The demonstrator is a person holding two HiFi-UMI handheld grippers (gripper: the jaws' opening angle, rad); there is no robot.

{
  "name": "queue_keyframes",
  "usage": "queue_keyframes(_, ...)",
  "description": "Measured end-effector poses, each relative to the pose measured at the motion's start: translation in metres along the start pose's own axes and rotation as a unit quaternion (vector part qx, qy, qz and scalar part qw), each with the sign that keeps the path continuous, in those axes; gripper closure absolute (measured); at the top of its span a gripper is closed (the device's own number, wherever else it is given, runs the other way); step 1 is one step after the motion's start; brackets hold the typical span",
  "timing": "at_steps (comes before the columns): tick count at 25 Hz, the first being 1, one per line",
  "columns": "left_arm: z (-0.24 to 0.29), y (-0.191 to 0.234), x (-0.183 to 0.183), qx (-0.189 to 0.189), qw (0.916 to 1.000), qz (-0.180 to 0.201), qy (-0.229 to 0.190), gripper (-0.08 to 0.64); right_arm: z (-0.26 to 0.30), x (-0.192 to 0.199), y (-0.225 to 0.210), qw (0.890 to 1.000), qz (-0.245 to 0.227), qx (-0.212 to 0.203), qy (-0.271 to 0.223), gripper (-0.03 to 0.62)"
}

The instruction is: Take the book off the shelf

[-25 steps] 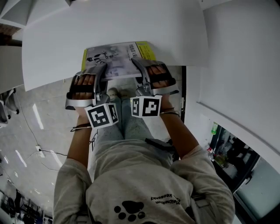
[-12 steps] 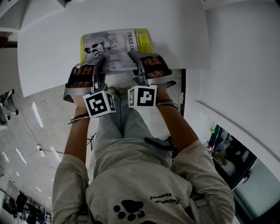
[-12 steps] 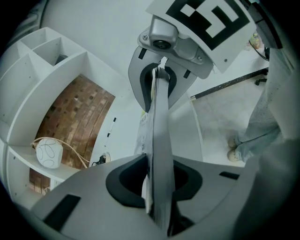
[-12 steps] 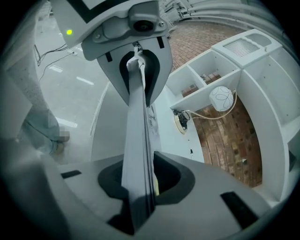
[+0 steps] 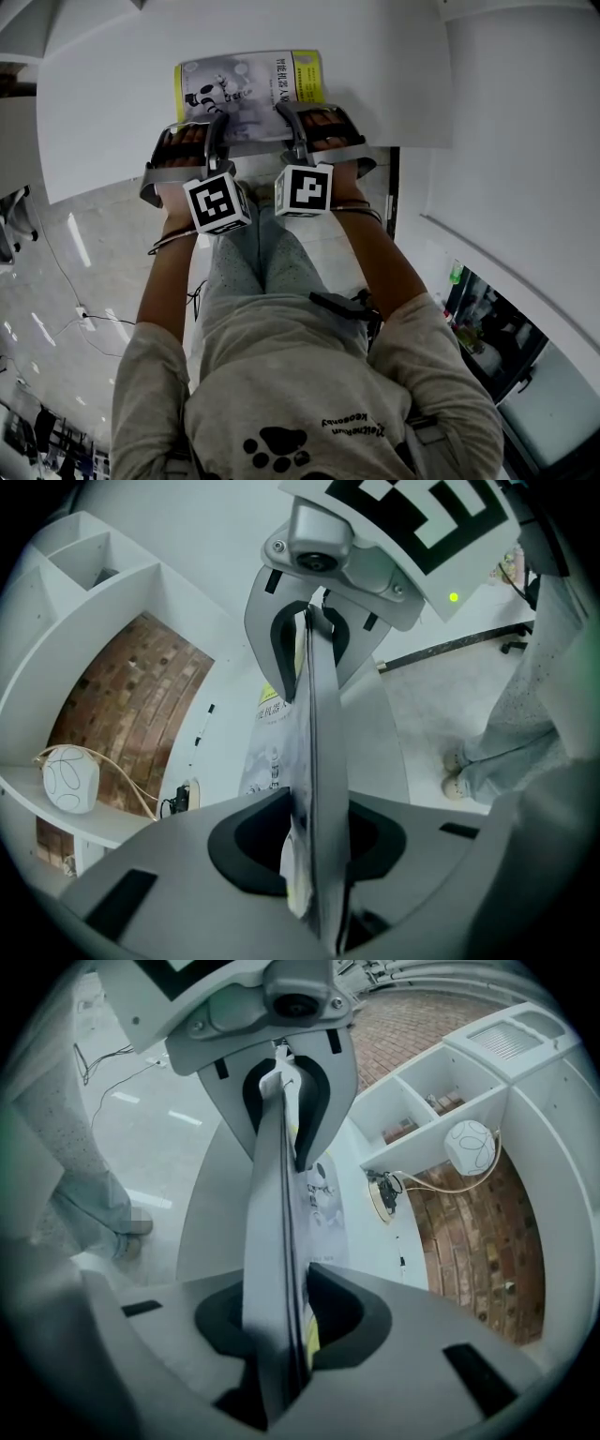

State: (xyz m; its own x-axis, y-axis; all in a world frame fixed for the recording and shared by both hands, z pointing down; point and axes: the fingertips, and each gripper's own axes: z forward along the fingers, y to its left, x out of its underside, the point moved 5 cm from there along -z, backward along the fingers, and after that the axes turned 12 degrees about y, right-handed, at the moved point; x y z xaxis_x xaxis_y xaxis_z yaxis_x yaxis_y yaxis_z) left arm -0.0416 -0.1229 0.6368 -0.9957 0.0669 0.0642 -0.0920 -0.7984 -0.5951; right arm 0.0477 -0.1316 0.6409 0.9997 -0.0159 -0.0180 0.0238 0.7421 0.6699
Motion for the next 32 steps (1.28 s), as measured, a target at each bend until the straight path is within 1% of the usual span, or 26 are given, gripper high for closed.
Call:
queue_keyframes(3, 0.004, 0.000, 0.000, 0.008, 1.0000, -0.002, 0.005, 0.460, 0.006, -0.001, 0.002, 1.000, -0.006, -0.007, -0.003, 0.492)
queue_keyframes(7, 0.007, -0.002, 0.002, 0.040, 0.9990, -0.011, 0.017, 0.420, 0.010, 0.000, 0.003, 0.999, -0.023, -0.021, 0.015, 0.468)
queue_keyframes(8, 0.008, -0.002, 0.002, 0.048, 0.9986, -0.011, 0.019, 0.411, 0.011, 0.000, 0.003, 0.999, -0.022, -0.026, 0.018, 0.458)
queue_keyframes(11, 0.007, -0.002, 0.002, 0.078, 0.9967, -0.005, 0.020, 0.383, 0.010, 0.001, -0.001, 0.999, -0.015, -0.042, 0.019, 0.401)
queue_keyframes(13, 0.005, -0.002, 0.002, 0.101, 0.9947, 0.001, 0.020, 0.362, 0.008, 0.001, -0.002, 0.998, -0.012, -0.052, 0.017, 0.383)
queue_keyframes(17, -0.001, -0.003, 0.003, 0.137, 0.9904, 0.006, 0.018, 0.341, 0.002, 0.000, 0.004, 0.996, -0.003, -0.091, 0.005, 0.369)
queue_keyframes(21, -0.007, -0.010, 0.003, 0.164, 0.9863, 0.017, 0.014, 0.334, -0.003, 0.003, 0.012, 0.992, -0.024, -0.126, 0.009, 0.349)
queue_keyframes(24, -0.011, -0.014, 0.002, 0.180, 0.9835, 0.016, 0.007, 0.333, -0.007, 0.003, 0.020, 0.988, -0.030, -0.149, 0.005, 0.347)
queue_keyframes(30, -0.019, -0.018, -0.001, 0.207, 0.9783, 0.014, -0.007, 0.331, -0.017, 0.001, 0.025, 0.984, -0.024, -0.176, -0.008, 0.347)
queue_keyframes(32, -0.022, -0.019, -0.002, 0.212, 0.9771, 0.002, -0.017, 0.331, -0.022, -0.002, 0.024, 0.983, -0.011, -0.185, -0.020, 0.347)
